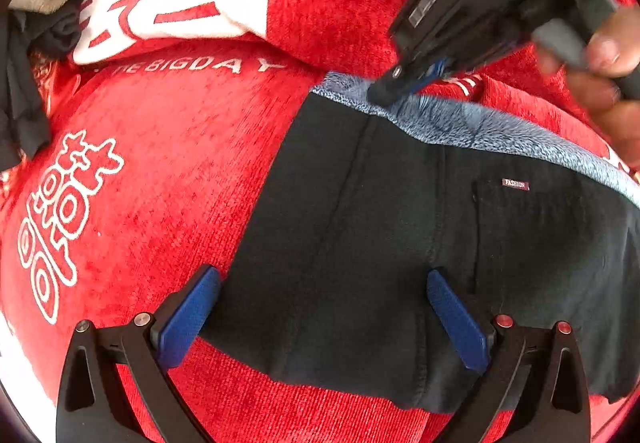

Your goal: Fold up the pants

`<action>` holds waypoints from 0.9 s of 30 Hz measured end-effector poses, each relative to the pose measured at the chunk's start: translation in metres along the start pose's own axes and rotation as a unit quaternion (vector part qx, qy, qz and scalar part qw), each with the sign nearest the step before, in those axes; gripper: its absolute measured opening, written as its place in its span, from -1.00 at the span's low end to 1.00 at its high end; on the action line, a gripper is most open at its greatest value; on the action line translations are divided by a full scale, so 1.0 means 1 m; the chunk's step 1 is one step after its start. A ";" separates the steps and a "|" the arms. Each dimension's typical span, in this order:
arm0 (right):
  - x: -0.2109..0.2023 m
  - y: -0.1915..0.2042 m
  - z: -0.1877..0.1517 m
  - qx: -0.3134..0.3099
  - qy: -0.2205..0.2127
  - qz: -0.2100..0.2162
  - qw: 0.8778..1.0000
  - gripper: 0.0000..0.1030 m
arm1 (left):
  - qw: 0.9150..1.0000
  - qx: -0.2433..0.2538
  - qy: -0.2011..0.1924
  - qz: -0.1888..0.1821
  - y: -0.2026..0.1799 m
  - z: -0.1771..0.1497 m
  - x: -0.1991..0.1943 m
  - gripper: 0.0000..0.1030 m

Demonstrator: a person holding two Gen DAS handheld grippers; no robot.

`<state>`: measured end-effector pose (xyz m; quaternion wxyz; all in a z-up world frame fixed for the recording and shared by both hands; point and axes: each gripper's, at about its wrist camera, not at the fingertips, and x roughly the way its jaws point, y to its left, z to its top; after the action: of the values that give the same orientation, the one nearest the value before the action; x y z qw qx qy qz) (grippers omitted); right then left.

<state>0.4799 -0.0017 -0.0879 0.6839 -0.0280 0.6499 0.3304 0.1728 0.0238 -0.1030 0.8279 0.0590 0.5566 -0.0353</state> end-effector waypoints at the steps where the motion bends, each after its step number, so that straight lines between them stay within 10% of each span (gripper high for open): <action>1: 0.006 -0.004 0.001 0.016 0.001 -0.002 1.000 -0.91 | 1.000 0.000 0.006 0.001 0.001 0.002 -0.003 1.00; 8: -0.039 -0.015 -0.037 0.084 -0.067 -0.063 0.992 -0.61 | 1.000 0.009 -0.015 -0.007 0.000 0.033 -0.030 1.00; 13: -0.111 -0.046 -0.146 0.213 -0.106 -0.080 0.968 -0.61 | 0.998 0.040 0.034 0.016 -0.015 0.040 0.020 1.00; 17: -0.117 -0.066 -0.251 0.283 -0.049 -0.130 0.949 -0.61 | 0.998 0.011 0.053 0.015 -0.008 0.041 0.011 1.00; 23: -0.144 -0.091 -0.424 0.503 -0.147 0.032 0.851 -0.60 | 0.998 0.066 0.024 0.002 -0.059 0.036 -0.038 1.00; 27: -0.135 -0.092 -0.462 0.555 -0.202 0.103 0.800 -0.60 | 0.992 0.113 0.038 -0.037 -0.125 0.026 -0.041 1.00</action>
<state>0.1307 -0.3457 -0.0724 0.6598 0.4913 0.5682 -0.0203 0.1655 -0.1044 -0.0623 0.7921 0.1330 0.5821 -0.1268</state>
